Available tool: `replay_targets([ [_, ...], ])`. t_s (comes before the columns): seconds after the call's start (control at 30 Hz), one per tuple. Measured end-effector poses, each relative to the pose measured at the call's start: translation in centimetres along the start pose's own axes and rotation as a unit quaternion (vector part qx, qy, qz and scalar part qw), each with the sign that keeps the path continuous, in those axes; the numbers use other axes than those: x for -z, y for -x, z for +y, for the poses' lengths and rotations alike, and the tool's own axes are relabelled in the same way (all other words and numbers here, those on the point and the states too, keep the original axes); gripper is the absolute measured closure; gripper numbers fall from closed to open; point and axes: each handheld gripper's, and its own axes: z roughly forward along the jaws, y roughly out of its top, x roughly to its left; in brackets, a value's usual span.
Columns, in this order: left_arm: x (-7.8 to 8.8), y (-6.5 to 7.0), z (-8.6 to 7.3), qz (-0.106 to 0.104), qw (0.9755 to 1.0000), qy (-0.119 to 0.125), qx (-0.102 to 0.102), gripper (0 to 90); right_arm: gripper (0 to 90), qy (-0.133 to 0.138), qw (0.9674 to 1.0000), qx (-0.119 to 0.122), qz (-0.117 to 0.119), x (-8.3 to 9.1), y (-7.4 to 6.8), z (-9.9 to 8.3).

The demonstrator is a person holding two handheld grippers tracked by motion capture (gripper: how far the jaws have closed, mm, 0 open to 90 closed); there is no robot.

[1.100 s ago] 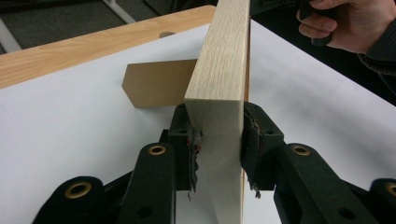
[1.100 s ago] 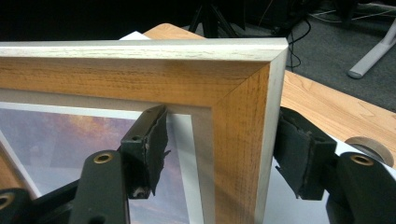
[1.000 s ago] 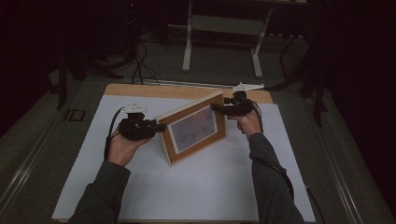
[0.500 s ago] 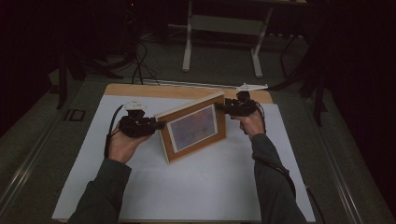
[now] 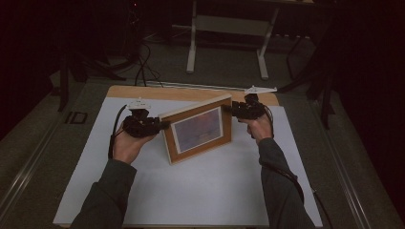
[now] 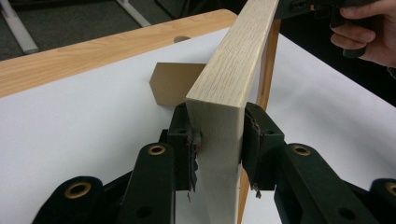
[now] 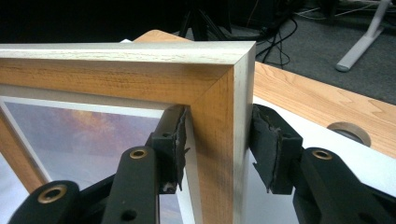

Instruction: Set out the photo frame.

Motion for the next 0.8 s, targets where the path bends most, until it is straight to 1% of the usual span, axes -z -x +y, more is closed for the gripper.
replay_targets([
  [0.07, -0.1, -0.1, 0.1, -0.002, 1.0, 0.0, -0.001, 68.7, 56.3, -0.001, 1.0, -0.001, -0.001, 0.1, 0.0, 0.0],
  [0.2, -0.3, -0.2, 0.2, 0.002, 1.0, 0.002, -0.002, 68.0, 56.4, 0.0, 1.0, -0.006, -0.003, 0.2, 0.0, -0.1],
  [0.47, -0.8, -0.7, 0.4, -0.001, 1.0, 0.003, -0.005, 66.7, 57.1, -0.001, 0.9998, -0.013, -0.012, 0.6, 0.0, -0.3],
  [0.67, -1.2, -1.1, 0.4, -0.009, 0.9998, 0.018, 0.007, 65.7, 58.1, -0.002, 0.9997, -0.017, -0.017, 0.9, 0.0, -0.4],
  [0.8, -1.4, -1.4, 0.4, -0.013, 0.9996, 0.024, 0.005, 65.5, 58.4, -0.003, 0.9996, -0.016, -0.022, 1.0, 0.0, -0.5],
])
